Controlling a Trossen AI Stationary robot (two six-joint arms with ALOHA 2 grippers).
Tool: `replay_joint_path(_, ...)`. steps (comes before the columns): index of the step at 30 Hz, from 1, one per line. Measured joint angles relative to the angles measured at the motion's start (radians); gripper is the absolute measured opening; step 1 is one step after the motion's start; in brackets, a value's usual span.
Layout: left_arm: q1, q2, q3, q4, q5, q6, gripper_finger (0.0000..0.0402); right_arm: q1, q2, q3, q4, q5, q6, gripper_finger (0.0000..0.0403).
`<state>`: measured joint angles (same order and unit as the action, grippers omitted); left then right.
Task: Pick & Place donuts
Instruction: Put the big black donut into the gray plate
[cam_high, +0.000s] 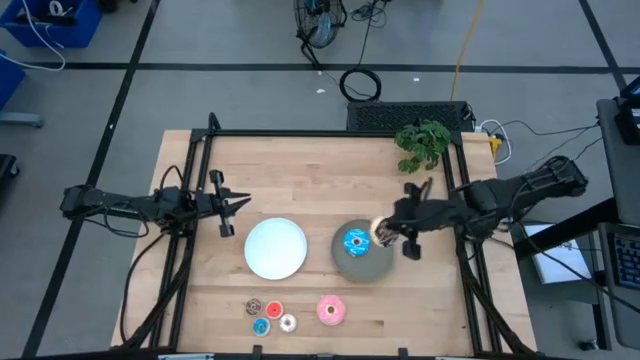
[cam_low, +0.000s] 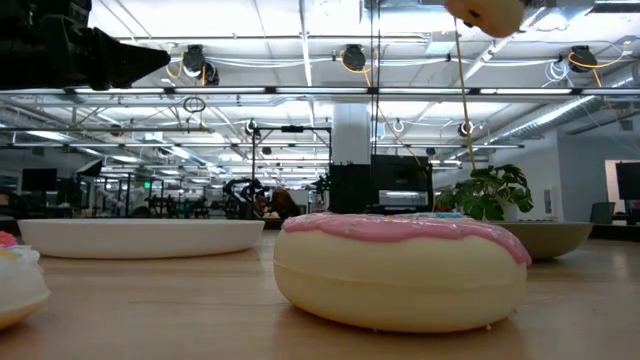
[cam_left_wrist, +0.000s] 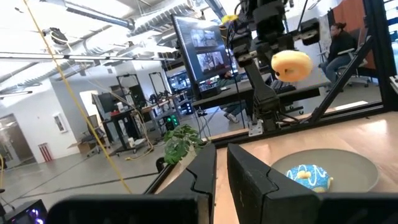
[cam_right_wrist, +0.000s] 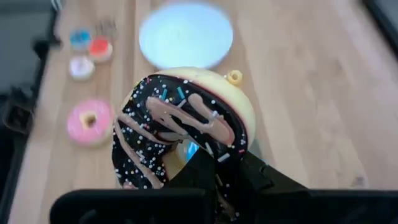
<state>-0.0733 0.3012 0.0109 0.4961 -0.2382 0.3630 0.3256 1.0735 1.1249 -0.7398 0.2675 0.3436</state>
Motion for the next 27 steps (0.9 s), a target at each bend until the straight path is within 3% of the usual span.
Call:
replay_joint_path(7, 0.000, 0.000, 0.000, 0.001, -0.001, 0.000, 0.0047, -0.045, -0.261, -0.317, 0.167, 0.002, 0.089, 0.0013)
replay_joint_path(16, 0.000, 0.000, 0.000, 0.003, -0.030, -0.002, 0.0047, -0.054, -0.478, -0.629, 0.471, -0.009, 0.085, 0.0013)
replay_joint_path(27, 0.000, 0.000, 0.000, 0.002, -0.034, -0.001, 0.0047, -0.054, -0.625, -0.803, 0.559, -0.007, 0.100, 0.0013)
